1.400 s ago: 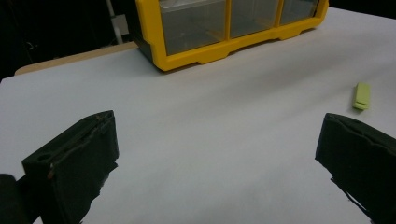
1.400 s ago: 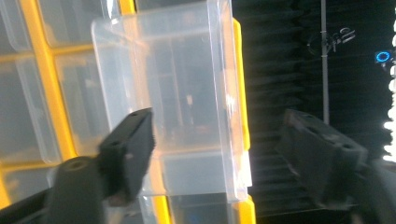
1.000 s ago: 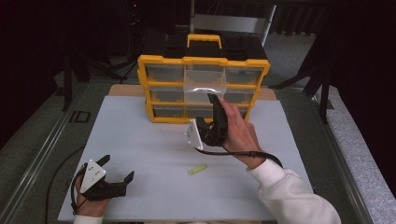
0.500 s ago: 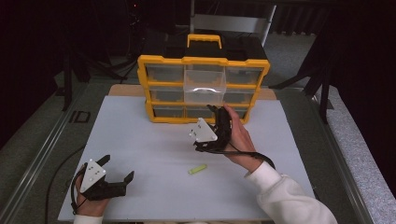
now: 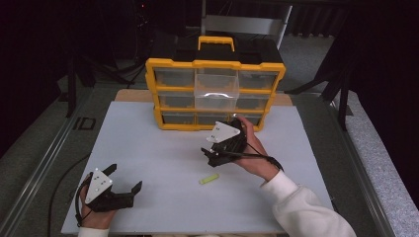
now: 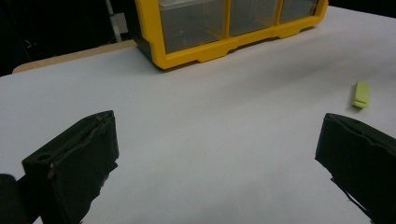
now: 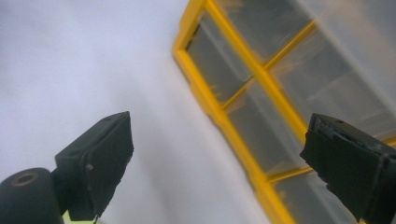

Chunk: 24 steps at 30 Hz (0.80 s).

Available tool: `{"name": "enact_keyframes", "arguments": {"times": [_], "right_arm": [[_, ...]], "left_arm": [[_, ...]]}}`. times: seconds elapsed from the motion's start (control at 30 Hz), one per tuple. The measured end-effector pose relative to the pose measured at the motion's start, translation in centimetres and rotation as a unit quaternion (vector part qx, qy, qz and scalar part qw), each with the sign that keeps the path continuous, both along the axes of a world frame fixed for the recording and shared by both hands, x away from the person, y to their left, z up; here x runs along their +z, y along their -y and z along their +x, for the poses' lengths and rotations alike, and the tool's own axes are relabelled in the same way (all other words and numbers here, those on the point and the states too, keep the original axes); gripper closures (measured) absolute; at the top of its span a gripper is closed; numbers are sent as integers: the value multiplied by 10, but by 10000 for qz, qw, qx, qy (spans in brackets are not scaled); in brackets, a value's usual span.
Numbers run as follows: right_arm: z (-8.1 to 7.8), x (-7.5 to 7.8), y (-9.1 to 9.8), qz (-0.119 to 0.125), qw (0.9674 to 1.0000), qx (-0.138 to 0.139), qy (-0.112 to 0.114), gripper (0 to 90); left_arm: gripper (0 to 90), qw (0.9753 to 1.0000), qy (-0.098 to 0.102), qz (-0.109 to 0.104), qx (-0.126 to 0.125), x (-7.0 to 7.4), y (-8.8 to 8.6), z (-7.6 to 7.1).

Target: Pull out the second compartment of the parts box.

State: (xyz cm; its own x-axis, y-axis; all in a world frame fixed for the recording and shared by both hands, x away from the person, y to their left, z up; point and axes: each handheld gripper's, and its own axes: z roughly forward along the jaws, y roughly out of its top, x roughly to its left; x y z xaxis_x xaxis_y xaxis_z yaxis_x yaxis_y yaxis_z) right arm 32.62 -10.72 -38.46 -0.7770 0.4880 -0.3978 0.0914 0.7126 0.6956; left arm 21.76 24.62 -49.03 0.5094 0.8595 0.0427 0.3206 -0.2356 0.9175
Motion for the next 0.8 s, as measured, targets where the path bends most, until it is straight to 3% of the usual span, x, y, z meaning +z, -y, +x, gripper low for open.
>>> {"name": "enact_keyframes", "arguments": {"times": [0.13, 0.17, 0.3, 0.67, 0.8], "right_arm": [[5, -2, 3, 30, 9989, 103, -465, 79], [5, -2, 3, 30, 9989, 103, -465, 79], [10, -5, 5, 53, 9960, 195, -866, 79], [12, -15, 1, -364, 9919, 483, -1116, 79], [12, -22, -2, -560, 9871, 690, -1329, 80]], "left_arm": [[1, 10000, -4, 1, -2, 0, 0, 0], [1, 10000, -4, 1, -2, 0, 0, 0], [1, 10000, -4, 8, -6, 0, 0, 0], [1, 10000, -10, 4, -6, 0, 1, 1], [1, 10000, -11, 4, -6, 0, 0, 1]]}}
